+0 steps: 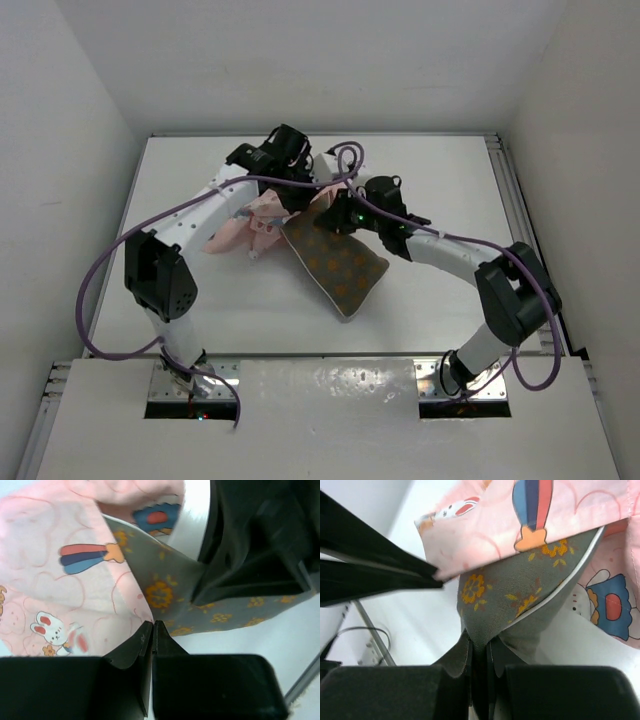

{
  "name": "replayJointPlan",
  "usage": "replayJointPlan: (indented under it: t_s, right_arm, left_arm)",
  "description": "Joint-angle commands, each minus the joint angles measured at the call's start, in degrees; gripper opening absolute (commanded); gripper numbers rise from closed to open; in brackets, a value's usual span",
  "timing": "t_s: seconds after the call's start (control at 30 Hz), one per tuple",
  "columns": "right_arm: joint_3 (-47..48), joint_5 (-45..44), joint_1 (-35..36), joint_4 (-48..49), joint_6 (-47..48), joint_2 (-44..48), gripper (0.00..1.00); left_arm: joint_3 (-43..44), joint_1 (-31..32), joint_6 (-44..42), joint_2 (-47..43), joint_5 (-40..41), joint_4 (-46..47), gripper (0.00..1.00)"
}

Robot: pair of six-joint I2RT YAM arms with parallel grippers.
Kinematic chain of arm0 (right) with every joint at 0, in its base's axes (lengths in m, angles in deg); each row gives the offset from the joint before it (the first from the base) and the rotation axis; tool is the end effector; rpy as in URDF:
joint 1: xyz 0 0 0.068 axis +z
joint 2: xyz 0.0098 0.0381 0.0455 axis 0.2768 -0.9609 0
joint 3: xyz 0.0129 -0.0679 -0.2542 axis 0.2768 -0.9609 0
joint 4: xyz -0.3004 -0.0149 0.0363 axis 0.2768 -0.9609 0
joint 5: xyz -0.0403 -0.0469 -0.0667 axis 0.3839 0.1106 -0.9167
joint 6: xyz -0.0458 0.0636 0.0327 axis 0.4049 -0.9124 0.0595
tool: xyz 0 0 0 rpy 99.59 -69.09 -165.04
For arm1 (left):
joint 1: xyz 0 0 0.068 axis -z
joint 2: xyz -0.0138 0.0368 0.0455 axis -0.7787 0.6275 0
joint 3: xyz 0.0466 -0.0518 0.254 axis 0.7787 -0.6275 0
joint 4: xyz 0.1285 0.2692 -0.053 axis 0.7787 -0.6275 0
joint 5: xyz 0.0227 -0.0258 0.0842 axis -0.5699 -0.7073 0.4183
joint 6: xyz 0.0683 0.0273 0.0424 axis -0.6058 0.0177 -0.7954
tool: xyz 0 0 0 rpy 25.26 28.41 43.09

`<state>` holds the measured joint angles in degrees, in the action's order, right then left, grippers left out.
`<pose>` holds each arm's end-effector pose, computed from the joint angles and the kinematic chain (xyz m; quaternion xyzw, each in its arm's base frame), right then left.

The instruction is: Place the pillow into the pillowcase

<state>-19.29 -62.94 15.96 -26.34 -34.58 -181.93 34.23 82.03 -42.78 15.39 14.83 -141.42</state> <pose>0.3495 0.2465 0.1686 -0.0497 0.8309 0.4164 0.3656 0.3748 -0.2454 0.2817 0.5448 0.7819 -0.1079 0.2831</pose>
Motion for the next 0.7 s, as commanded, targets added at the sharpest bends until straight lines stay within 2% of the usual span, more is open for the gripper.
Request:
replayJointPlan:
  t_s: [0.0, 0.13, 0.27, 0.47, 0.53, 0.67]
  right_arm:
    - [0.1, -0.8, -0.3, 15.7, -1.7, 5.5, 0.0]
    - [-2.8, -0.4, -0.4, 19.8, -4.2, 6.8, 0.0]
    - [-5.3, 0.5, -0.4, 22.7, -4.8, 9.6, 0.0]
    - [-9.3, -0.8, -0.6, 20.5, -2.0, 16.9, 0.0]
    - [-10.1, -2.9, -0.6, 20.6, -1.9, 16.9, 0.0]
    - [-8.0, -1.0, -0.6, 23.2, -4.0, 11.3, 0.0]
  left_arm:
    - [-1.7, -1.1, -1.9, -2.5, -3.7, -2.4, 0.0]
    - [-1.7, -1.2, -2.8, -2.5, -4.5, -3.1, 0.0]
    - [-2.6, -1.6, -1.5, -2.4, -1.4, -0.8, 0.0]
    - [-0.5, -3.6, 0.3, -2.5, 0.7, 1.2, 0.0]
    - [1.2, -3.1, -1.8, -2.5, -3.1, -1.6, 0.0]
    - [-0.2, 0.1, -4.8, -2.5, -9.3, -5.0, 0.0]
